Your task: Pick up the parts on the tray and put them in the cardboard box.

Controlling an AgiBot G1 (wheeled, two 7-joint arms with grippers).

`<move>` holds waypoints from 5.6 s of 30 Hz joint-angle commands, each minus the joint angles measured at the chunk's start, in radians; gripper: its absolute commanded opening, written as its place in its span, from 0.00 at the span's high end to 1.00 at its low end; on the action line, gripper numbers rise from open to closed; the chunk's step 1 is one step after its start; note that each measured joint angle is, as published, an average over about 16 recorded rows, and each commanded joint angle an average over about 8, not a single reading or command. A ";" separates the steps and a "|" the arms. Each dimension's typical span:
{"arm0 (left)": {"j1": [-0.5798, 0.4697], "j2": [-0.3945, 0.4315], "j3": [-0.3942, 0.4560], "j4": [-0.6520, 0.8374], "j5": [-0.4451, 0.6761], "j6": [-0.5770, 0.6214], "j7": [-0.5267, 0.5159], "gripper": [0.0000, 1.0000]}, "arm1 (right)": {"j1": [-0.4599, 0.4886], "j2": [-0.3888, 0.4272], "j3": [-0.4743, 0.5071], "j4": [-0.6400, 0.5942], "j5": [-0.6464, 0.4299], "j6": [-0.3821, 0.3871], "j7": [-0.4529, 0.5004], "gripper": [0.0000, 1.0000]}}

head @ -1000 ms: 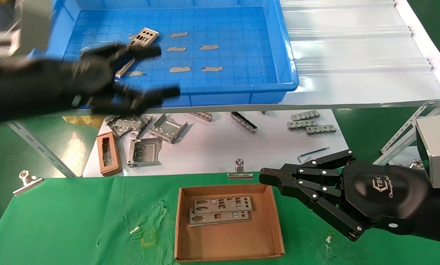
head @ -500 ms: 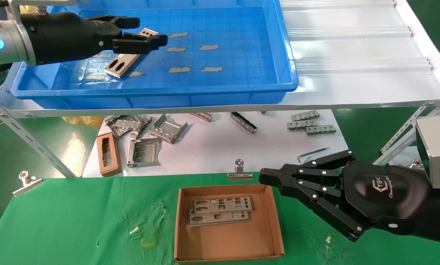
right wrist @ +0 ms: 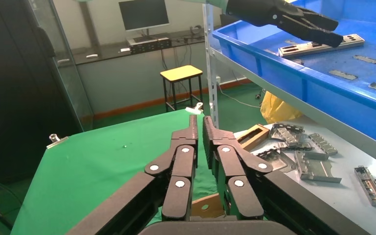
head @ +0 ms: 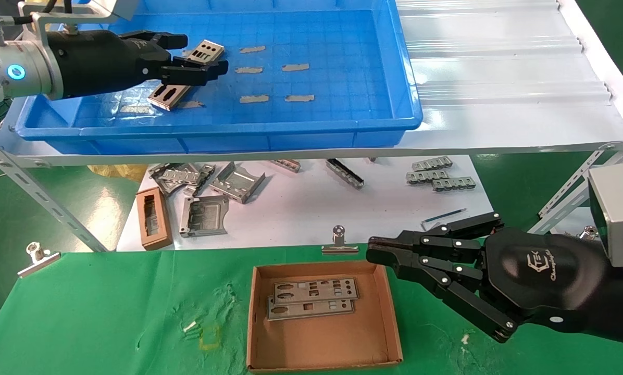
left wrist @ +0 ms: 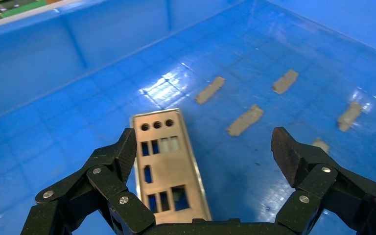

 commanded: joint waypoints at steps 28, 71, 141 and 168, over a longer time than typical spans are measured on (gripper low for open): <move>-0.010 0.019 -0.016 0.112 -0.023 -0.056 0.110 0.00 | 0.000 0.000 0.000 0.000 0.000 0.000 0.000 0.00; 0.000 0.018 -0.033 0.102 -0.047 -0.072 0.160 1.00 | 0.000 0.000 0.000 0.000 0.000 0.000 0.000 0.00; 0.598 -0.101 0.309 -0.751 -0.215 0.010 0.207 1.00 | 0.000 0.000 0.000 0.000 0.000 0.000 0.000 0.00; 0.608 -0.002 0.312 -0.584 -0.218 0.015 0.311 0.00 | 0.000 0.000 0.000 0.000 0.000 0.000 0.000 0.00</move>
